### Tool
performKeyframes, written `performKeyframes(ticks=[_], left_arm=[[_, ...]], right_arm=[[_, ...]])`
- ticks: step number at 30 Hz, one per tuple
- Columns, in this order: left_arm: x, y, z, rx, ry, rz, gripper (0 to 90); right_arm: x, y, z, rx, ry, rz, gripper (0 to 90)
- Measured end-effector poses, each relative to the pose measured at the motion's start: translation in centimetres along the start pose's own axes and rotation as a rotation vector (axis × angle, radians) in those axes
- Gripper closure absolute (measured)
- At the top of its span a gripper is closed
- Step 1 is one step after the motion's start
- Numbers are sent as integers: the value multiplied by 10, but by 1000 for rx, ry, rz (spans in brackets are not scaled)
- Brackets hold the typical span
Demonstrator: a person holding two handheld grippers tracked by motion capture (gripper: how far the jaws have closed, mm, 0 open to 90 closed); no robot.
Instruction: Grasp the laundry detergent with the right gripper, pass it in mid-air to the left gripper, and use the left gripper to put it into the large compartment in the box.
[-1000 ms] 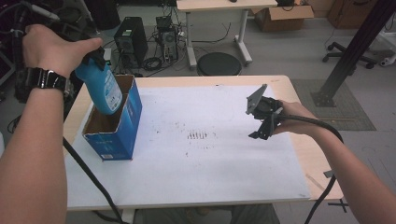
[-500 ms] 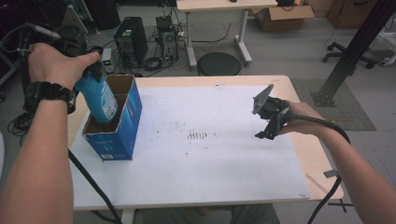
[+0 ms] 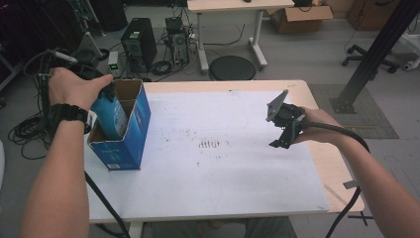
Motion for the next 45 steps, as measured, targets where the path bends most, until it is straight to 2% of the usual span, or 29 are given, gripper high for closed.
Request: performKeyframes(ticks=[3, 9, 12, 15, 20, 34, 45], left_arm=[[10, 2, -3, 4, 9, 8, 381], [32, 6, -9, 17, -2, 31, 381], [41, 8, -11, 17, 9, 43, 381], [49, 10, -14, 20, 15, 48, 381], [59, 12, -17, 32, 1, 62, 381], [74, 16, -23, 52, -11, 81, 381], [77, 17, -23, 60, -14, 82, 380]], right_arm=[[1, 0, 0, 1, -3, 3, 125], [2, -1, 0, 2, -3, 6, 125], [3, -1, 0, 6, -6, 3, 125], [5, 0, 0, 6, -8, 5, 125], [6, 1, 0, 10, -10, 5, 125], [10, 0, 1, 11, -16, 6, 124], [11, -1, 2, 7, -19, 9, 124]])
Point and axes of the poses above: each handheld gripper's, and its own axes: x roughly forward along the jaws, y roughly out of its underside, z roughly to its left, the point moved 3 cm from there along x, roughly forward along the jaws, and after that the axes turned 11 degrees about -y, right-handed, at the moved point
